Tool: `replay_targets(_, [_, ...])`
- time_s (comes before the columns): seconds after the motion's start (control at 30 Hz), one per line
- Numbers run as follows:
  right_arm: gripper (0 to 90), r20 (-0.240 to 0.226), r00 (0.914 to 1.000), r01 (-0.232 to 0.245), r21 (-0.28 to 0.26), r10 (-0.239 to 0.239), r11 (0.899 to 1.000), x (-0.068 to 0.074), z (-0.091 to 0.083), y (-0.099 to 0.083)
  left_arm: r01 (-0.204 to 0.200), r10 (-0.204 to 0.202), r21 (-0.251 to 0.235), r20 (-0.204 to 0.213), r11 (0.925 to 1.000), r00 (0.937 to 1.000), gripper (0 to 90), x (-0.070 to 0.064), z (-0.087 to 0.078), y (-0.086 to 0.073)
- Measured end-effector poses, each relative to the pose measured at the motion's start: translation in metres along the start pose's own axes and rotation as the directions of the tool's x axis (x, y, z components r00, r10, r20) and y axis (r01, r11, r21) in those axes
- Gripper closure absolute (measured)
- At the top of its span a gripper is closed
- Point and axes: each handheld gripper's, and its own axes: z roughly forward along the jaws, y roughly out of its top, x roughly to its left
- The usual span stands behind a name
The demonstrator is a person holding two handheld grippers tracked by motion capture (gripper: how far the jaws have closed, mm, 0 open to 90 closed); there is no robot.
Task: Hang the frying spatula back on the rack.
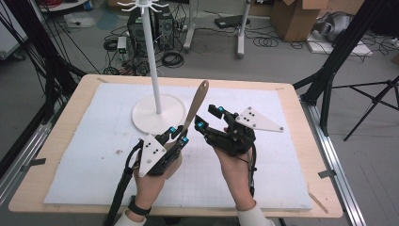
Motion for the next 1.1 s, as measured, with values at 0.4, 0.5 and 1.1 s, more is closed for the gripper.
replay_targets(0.4, [53.5, -0.03, 0.9989, -0.035, 0.039, 0.036, 0.999, 0.003, 0.017, 0.002, -0.004, 0.004, -0.011, 0.015, 0.9999, 0.9999, 77.7, -0.004, 0.001, -0.001])
replay_targets(0.5, [61.1, -0.045, 0.9972, -0.058, 0.046, 0.06, 0.997, 0.001, 0.019, 0.002, -0.007, 0.007, -0.014, 0.016, 0.9999, 0.9998, 77.7, -0.006, 0.002, -0.001])
replay_targets(1.1, [75.4, -0.152, 0.9843, -0.082, 0.055, 0.09, 0.995, -0.007, 0.02, 0.003, 0.052, -0.052, 0.0, 0.131, 0.9986, 0.99, 63.8, 0.012, -0.002, 0.003])
